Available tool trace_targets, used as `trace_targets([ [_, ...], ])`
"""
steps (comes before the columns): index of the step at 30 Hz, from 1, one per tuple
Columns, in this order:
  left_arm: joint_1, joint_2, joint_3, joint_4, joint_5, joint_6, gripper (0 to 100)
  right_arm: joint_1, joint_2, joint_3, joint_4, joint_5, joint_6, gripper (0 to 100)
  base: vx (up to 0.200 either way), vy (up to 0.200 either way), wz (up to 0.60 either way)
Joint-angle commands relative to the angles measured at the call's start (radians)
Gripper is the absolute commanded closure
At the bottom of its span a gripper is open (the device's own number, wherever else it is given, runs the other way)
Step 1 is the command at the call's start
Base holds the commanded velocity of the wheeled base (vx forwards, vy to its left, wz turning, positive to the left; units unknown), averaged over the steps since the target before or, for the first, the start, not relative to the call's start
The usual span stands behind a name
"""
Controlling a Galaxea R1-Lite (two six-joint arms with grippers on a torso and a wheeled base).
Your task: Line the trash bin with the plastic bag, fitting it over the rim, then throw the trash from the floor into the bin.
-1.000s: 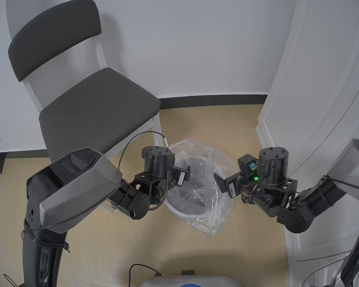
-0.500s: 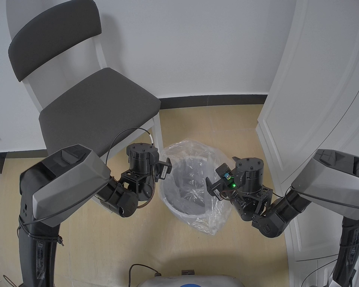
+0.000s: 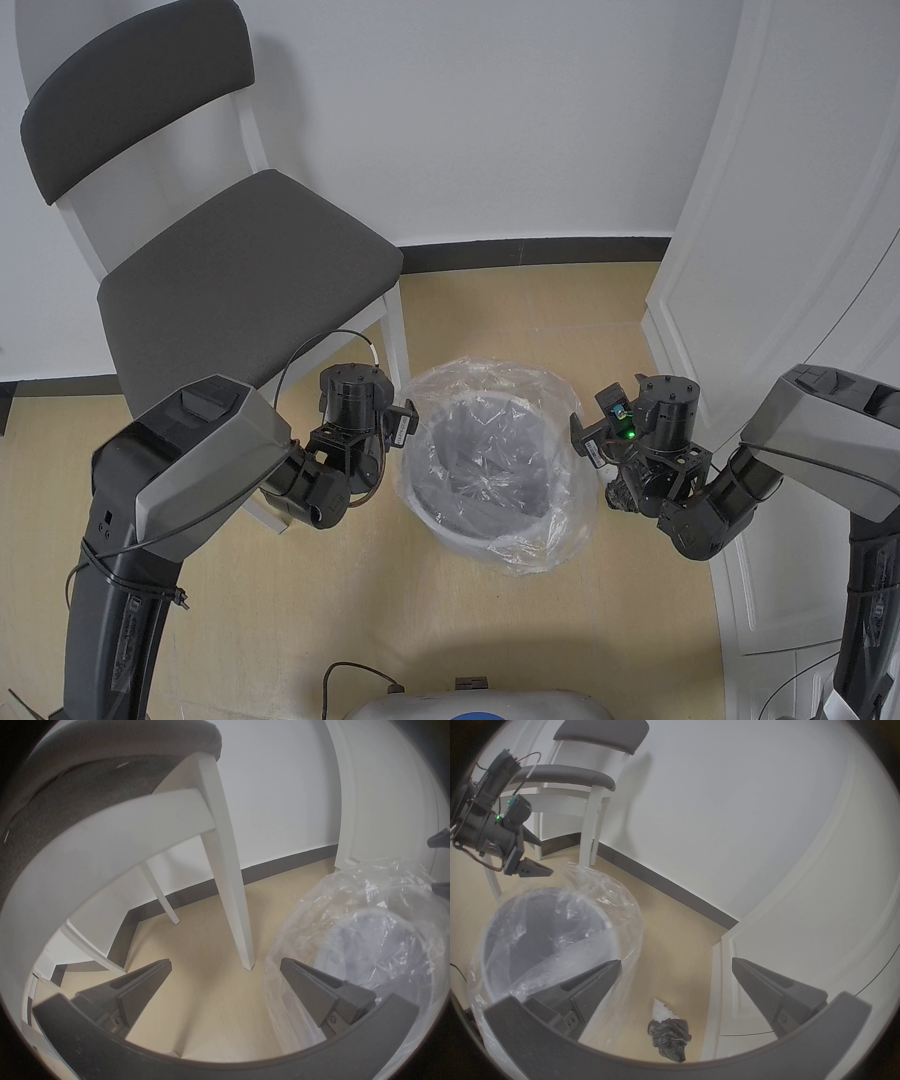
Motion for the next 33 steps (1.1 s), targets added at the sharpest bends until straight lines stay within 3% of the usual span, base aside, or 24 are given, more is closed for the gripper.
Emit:
trace_targets([
  [1, 0.003, 0.019, -0.001, -0.002, 0.000, -0.002, 0, -0.039, 0.048, -0.024, -0.024, 0.004, 0.003, 0, 0.000, 0.000, 0.00],
  [9, 0.001, 0.008, 0.021, -0.014, 0.002, -0.004, 0, -0.105, 0.152, -0.065, -0.091, 0.031, 0.010, 0, 0.000, 0.000, 0.00],
  [14, 0.010, 0.022, -0.013, 0.001, 0.000, -0.004, 0, -0.140, 0.212, -0.136, -0.100, 0.053, 0.084, 0, 0.000, 0.000, 0.00],
  [27, 0.053, 0.079, -0.120, 0.047, 0.003, -0.007, 0, -0.129, 0.293, -0.257, -0.103, 0.054, 0.250, 0, 0.000, 0.000, 0.00],
  [33, 0.058, 0.094, -0.119, 0.046, 0.003, -0.007, 0, -0.120, 0.318, -0.266, -0.103, 0.054, 0.280, 0, 0.000, 0.000, 0.00],
])
